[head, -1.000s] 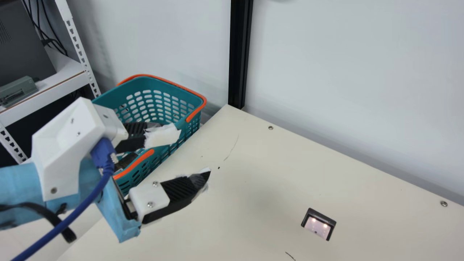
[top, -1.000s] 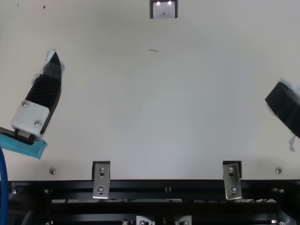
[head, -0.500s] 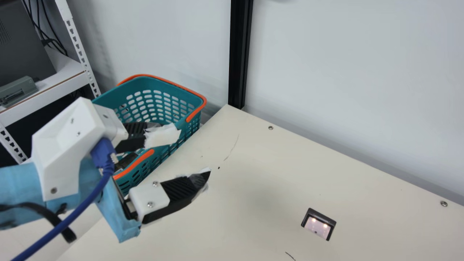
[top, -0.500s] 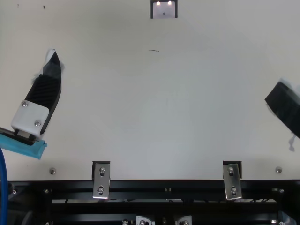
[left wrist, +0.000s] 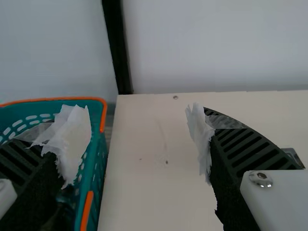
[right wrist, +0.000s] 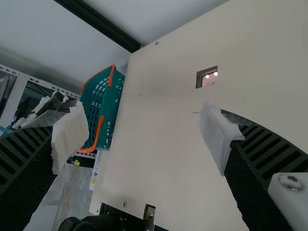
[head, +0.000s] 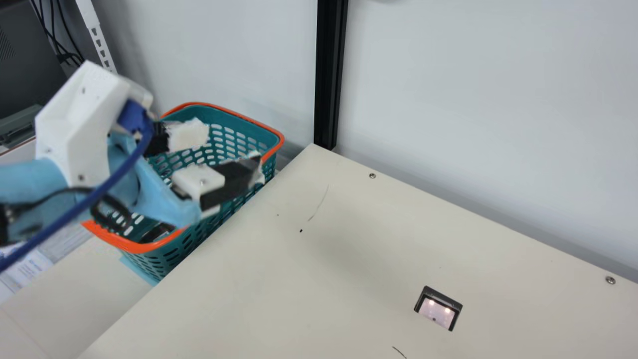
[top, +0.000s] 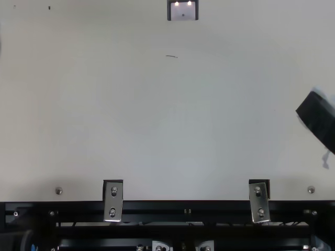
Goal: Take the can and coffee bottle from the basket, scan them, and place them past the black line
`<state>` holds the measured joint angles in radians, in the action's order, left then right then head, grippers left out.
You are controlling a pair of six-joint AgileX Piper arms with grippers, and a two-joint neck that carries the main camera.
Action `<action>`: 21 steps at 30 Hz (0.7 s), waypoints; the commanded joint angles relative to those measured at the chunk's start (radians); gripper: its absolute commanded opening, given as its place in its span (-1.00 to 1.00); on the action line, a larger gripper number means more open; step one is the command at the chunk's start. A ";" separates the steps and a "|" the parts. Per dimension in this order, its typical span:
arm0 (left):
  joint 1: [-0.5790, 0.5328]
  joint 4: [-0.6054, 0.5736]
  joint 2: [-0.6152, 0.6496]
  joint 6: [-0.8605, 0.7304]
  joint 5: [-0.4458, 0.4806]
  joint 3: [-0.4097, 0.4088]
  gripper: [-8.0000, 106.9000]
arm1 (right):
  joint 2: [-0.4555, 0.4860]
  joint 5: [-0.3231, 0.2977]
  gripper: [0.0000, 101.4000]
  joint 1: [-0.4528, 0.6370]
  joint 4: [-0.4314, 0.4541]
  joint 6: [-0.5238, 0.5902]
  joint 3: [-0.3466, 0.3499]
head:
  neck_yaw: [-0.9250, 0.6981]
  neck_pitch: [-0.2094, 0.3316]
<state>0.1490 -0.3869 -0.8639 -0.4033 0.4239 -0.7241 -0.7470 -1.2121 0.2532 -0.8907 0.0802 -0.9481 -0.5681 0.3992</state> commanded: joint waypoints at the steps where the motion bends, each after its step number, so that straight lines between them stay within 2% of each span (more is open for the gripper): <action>1: 0.102 -0.021 -0.095 -0.012 0.030 -0.057 0.71 | 0.000 0.000 1.00 0.000 0.000 0.000 0.000 | -0.018 0.020; 6: 0.277 -0.086 -0.291 -0.118 0.110 -0.178 0.71 | 0.000 0.000 1.00 0.000 0.000 0.000 0.000 | -0.018 0.020; 11: 0.421 -0.080 -0.496 -0.221 0.164 -0.306 0.71 | 0.000 0.000 1.00 0.000 0.000 0.000 0.000 | -0.018 0.020; 15: 0.469 -0.008 -0.641 -0.233 0.187 -0.397 0.71 | 0.000 0.000 1.00 0.000 0.000 0.000 0.000 | -0.018 0.020; 21: 0.471 0.114 -0.807 -0.192 0.246 -0.515 0.71 | 0.000 0.000 1.00 0.000 0.000 0.000 0.000 | -0.018 0.020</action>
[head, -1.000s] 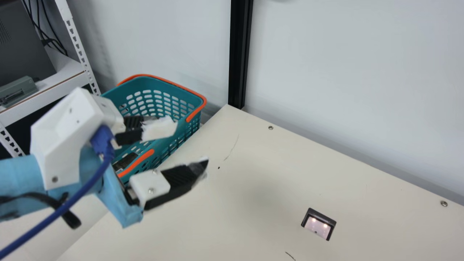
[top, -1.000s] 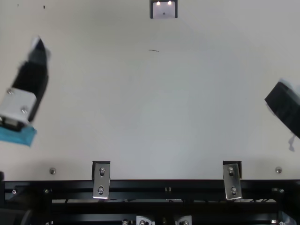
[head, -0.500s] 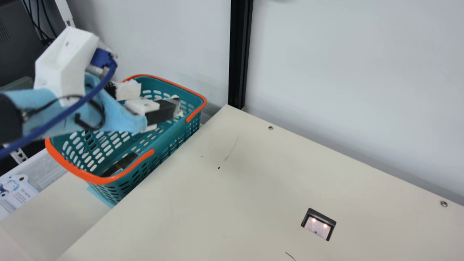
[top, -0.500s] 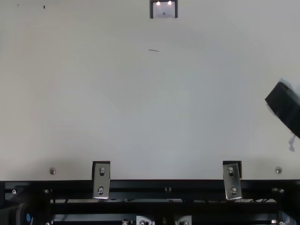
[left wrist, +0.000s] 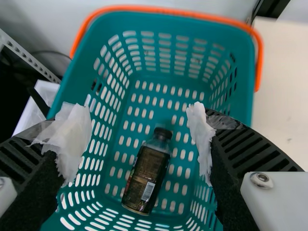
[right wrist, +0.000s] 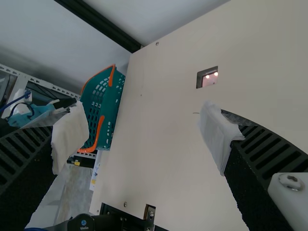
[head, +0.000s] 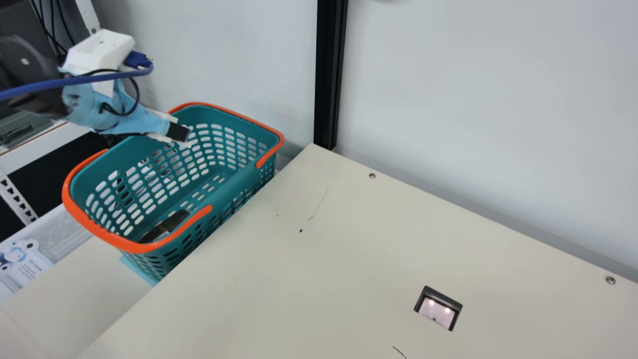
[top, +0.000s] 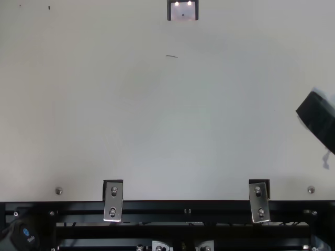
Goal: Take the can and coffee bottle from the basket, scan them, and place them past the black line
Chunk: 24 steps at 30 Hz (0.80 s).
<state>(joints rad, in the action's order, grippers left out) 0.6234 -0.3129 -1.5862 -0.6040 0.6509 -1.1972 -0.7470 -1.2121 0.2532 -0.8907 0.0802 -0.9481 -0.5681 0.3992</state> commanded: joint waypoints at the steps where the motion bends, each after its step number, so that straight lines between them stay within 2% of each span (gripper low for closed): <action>1: -0.007 0.053 -0.107 0.014 0.032 -0.059 0.71 | 0.000 0.000 1.00 0.000 0.000 0.000 0.000 | -0.018 0.020; 12: -0.041 0.165 -0.308 0.030 0.148 -0.189 0.71 | 0.000 0.000 1.00 0.000 0.000 0.000 0.000 | -0.018 0.020; 24: -0.084 0.275 -0.446 0.033 0.170 -0.193 0.71 | 0.000 0.000 1.00 0.000 0.000 0.000 0.000 | -0.018 0.020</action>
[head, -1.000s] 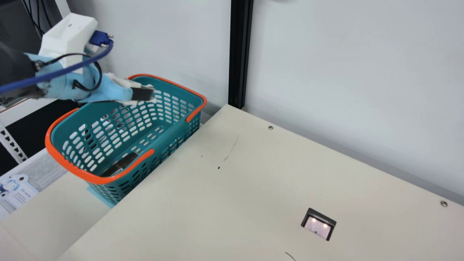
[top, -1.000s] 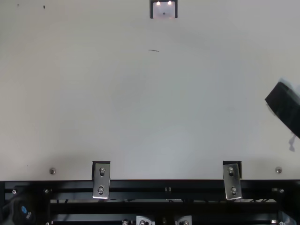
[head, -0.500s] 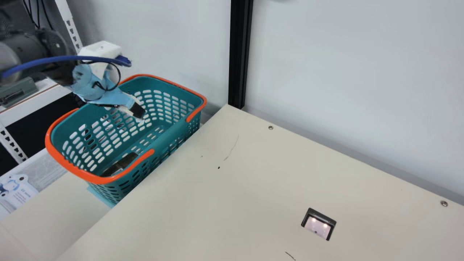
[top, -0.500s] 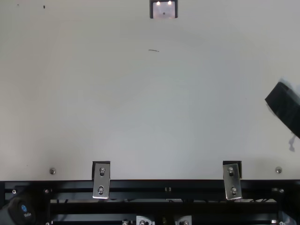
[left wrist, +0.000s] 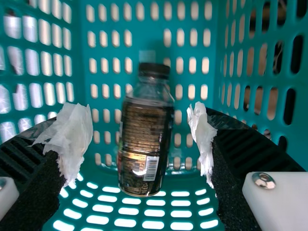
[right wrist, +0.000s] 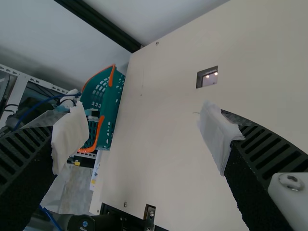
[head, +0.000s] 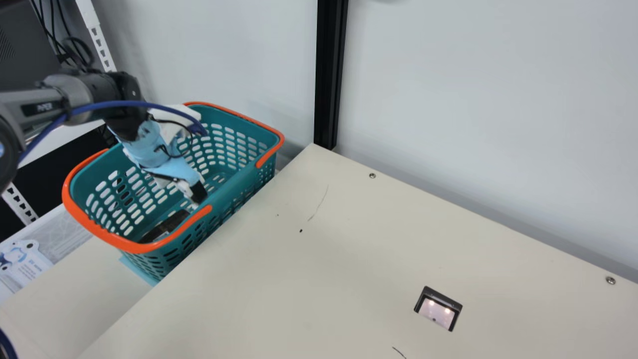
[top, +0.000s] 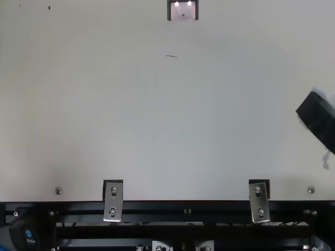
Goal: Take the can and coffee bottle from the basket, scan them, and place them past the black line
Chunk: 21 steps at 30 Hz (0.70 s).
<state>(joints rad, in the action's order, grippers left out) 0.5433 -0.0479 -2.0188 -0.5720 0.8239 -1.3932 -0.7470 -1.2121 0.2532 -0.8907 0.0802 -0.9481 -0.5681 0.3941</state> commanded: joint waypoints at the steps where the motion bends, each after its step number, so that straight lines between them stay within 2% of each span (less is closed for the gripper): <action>1: -0.007 0.018 -0.021 0.002 -0.004 0.004 0.71 | 0.000 0.000 1.00 0.000 0.000 0.000 0.000 | -0.018 0.026; 21: -0.047 0.143 -0.199 0.051 -0.063 0.000 0.71 | 0.000 0.000 1.00 0.000 0.000 0.000 0.000 | -0.018 0.026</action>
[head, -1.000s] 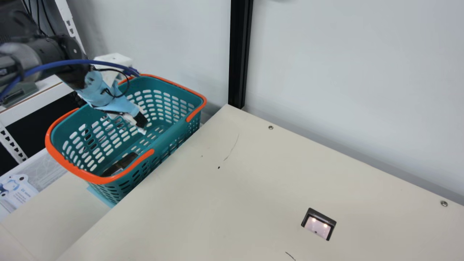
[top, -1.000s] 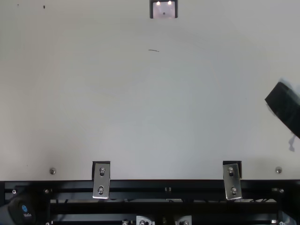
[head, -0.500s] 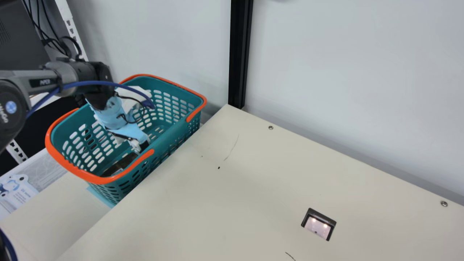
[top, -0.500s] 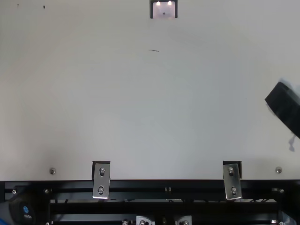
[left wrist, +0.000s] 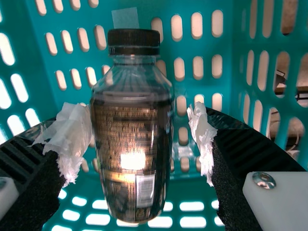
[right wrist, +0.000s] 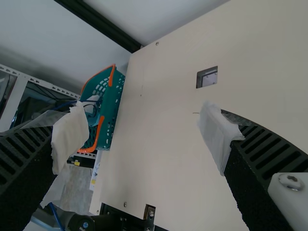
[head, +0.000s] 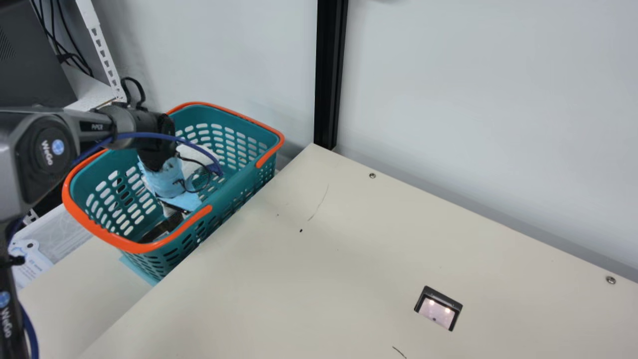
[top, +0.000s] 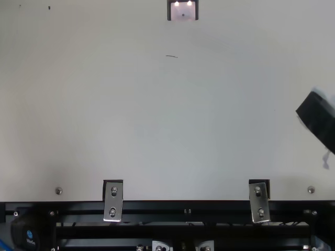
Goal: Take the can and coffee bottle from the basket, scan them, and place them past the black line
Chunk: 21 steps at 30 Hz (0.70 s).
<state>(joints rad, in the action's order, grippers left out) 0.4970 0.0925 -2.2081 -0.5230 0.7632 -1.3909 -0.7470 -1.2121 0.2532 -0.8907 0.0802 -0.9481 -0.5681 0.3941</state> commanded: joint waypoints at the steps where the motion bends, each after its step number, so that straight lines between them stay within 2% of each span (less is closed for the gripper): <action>1: -0.001 0.004 -0.018 0.004 -0.005 -0.005 0.71 | 0.000 0.000 1.00 0.000 0.000 0.000 0.000 | -0.018 0.026; 21: 0.020 -0.011 -0.118 0.008 -0.004 -0.090 0.71 | 0.000 0.000 1.00 0.000 0.000 0.000 0.000 | -0.018 0.026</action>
<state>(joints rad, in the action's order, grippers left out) 0.5160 0.0818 -2.3234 -0.5161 0.7590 -1.4794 -0.7470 -1.2121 0.2532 -0.8907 0.0802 -0.9481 -0.5681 0.3992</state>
